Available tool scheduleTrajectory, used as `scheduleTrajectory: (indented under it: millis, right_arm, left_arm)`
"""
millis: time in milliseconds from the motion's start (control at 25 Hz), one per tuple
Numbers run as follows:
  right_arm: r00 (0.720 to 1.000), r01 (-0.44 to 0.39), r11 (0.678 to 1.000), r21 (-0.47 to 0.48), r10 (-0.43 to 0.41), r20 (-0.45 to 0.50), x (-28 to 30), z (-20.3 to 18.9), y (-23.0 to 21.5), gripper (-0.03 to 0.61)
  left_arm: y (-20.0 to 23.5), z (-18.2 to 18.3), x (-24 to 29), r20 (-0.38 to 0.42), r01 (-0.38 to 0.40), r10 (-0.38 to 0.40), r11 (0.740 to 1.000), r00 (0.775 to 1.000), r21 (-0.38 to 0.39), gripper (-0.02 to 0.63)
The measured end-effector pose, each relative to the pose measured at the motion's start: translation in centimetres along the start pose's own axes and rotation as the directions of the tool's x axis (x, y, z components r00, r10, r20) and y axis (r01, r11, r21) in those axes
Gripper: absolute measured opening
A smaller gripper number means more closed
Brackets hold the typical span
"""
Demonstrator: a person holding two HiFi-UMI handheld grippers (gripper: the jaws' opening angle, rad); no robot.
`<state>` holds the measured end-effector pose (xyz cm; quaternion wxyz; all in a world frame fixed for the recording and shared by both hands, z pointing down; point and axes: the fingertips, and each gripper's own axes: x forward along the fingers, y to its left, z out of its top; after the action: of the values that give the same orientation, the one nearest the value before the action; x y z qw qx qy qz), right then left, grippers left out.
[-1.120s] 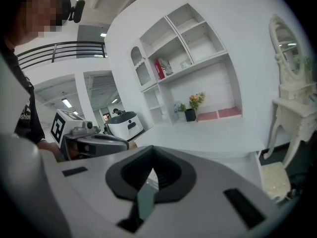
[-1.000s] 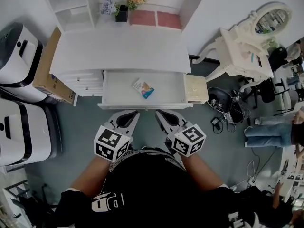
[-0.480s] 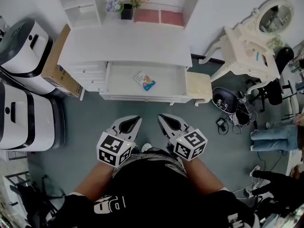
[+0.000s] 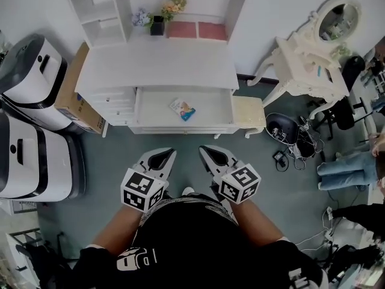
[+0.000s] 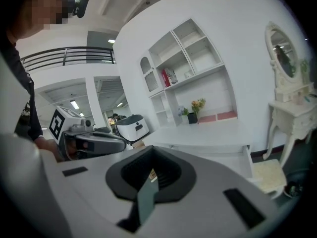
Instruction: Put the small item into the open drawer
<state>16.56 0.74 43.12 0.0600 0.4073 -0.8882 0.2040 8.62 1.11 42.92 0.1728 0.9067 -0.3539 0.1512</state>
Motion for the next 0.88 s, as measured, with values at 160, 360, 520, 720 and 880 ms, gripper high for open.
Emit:
scheduleTrajectory:
  millis: [160,360,520,720,880]
  right_arm:
    - [1.000,0.023,1.000,0.003,-0.023,-0.008,0.8,0.1,0.8,0.006]
    - [0.999,0.041,0.999,0.014,-0.041,-0.007,1.7,0.2,1.8,0.006]
    - [0.999,0.047,0.999,0.019,-0.047,-0.012,2.1,0.0,2.3,0.006]
    - [0.999,0.044,0.999,0.025,-0.043,-0.016,2.5,-0.2,2.8,0.006]
    - [0.999,0.037,0.999,0.031,-0.037,-0.012,2.8,0.1,2.8,0.006]
  left_arm:
    - [1.2,1.1,-1.0,0.000,0.014,-0.014,1.000,1.000,0.018,0.014]
    - [2.7,1.0,-1.8,-0.006,0.025,-0.025,0.999,1.000,0.025,0.014]
    - [3.2,0.7,-2.2,-0.007,0.033,-0.033,0.999,0.999,0.017,0.014]
    - [3.3,0.3,-2.5,-0.011,0.045,-0.045,0.999,0.999,0.015,0.014]
    - [3.9,0.4,-2.4,0.000,0.035,-0.035,0.999,0.999,0.005,0.014]
